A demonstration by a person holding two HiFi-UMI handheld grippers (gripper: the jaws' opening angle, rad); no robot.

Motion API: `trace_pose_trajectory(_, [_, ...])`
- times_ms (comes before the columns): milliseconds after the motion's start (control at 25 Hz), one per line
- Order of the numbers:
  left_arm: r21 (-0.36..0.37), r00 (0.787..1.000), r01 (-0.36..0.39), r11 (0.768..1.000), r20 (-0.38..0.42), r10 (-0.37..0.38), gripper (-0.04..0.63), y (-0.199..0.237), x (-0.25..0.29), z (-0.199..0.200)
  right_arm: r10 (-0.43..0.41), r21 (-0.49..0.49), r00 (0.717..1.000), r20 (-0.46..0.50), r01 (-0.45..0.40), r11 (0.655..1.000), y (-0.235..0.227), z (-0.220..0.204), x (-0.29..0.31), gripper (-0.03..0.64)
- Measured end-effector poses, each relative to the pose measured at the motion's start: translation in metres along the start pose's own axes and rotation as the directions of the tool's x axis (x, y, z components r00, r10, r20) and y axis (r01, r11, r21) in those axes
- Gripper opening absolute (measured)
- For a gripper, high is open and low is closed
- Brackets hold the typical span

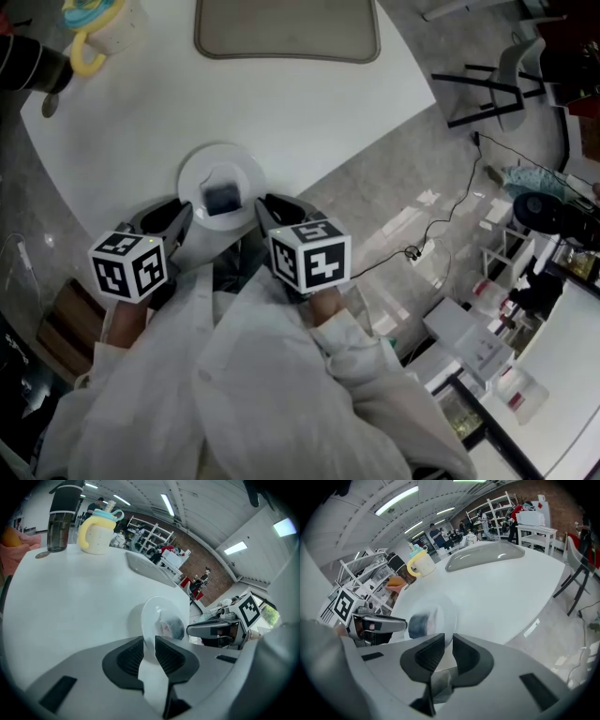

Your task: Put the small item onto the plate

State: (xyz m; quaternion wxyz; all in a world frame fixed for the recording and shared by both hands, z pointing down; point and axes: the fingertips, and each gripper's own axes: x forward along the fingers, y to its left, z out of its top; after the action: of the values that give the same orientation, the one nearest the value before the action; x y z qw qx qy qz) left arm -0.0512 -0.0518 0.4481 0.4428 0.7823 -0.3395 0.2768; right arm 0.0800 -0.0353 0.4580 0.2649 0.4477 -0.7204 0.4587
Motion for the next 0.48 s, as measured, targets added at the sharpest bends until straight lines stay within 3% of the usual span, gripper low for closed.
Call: trace_pose_trajectory(480, [-0.004, 0.999, -0.032, 0.999, -0.008, 0.032, 0.081, 0.002, 0.014, 0.011, 0.031, -0.034, 0.999, 0.02, -0.03, 0.999, -0.015, 0.031, 0.01, 0.058])
